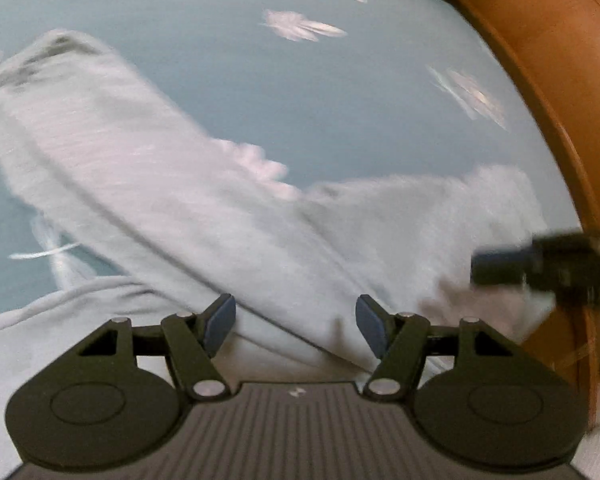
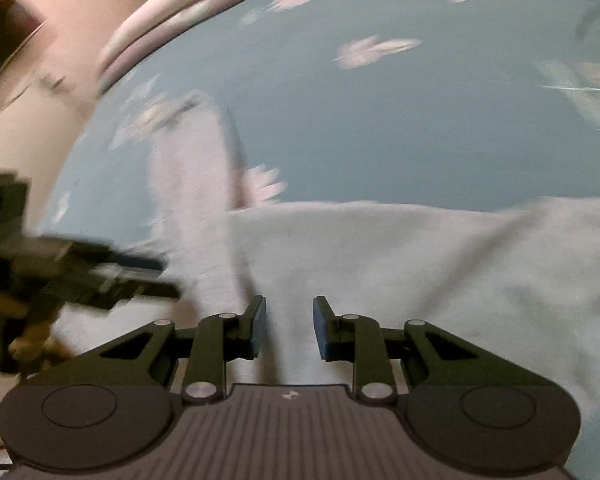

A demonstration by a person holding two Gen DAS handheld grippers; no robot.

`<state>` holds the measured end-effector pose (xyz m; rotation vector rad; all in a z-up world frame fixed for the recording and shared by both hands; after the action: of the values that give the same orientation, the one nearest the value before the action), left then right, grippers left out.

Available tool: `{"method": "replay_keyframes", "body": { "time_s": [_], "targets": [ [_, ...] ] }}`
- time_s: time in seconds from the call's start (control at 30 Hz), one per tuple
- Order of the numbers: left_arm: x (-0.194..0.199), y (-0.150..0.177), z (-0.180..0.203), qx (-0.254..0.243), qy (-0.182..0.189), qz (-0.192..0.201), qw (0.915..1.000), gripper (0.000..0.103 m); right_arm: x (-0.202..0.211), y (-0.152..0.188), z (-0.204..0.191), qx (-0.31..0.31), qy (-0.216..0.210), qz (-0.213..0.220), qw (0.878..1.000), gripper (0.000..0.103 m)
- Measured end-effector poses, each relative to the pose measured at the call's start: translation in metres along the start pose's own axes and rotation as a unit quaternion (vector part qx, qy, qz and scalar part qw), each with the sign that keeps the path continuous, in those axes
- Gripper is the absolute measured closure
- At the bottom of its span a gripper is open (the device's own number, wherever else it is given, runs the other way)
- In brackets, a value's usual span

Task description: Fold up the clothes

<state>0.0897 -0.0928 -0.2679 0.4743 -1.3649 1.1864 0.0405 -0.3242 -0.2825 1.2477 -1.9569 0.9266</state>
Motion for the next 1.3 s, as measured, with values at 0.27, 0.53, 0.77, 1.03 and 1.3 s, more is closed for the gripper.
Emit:
{"method": "replay_keyframes", "body": {
  "time_s": [0.27,0.53,0.77,1.03,1.3],
  "targets": [
    [-0.005,-0.003,-0.043,0.123,-0.027,0.047,0.9910,0.037,-0.070,-0.015,-0.038,0.058,-0.052,-0.095,0.992,0.069],
    [-0.012,0.006,-0.061,0.136,-0.015,0.057,0.9889,0.037,-0.103,-0.011,-0.047,0.075,-0.043,-0.147,0.985,0.067],
    [0.001,-0.002,-0.069,0.109,-0.003,0.069,0.9916,0.037,-0.114,-0.014,-0.059,0.050,-0.036,-0.141,0.988,0.070],
    [0.015,-0.019,-0.069,0.075,0.012,0.091,0.9929,0.037,-0.108,0.021,-0.101,0.095,-0.100,-0.183,0.973,0.095],
    [-0.006,-0.055,-0.034,0.012,0.071,0.096,0.9927,0.037,-0.135,0.059,-0.101,0.105,-0.080,-0.242,0.961,0.087]
  ]
}}
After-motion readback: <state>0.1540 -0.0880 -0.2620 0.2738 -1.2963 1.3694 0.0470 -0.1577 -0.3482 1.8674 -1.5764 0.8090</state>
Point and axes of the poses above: each gripper's, at about its wrist camera, not at the fingertips, and x roughly against the way its jaws point, z to its right, y to its underside, the point moved 7 cm from there along -x, roughly the way its jaws point, and after that the axes turned 15 degrees about -x, right-handed, at the moved point
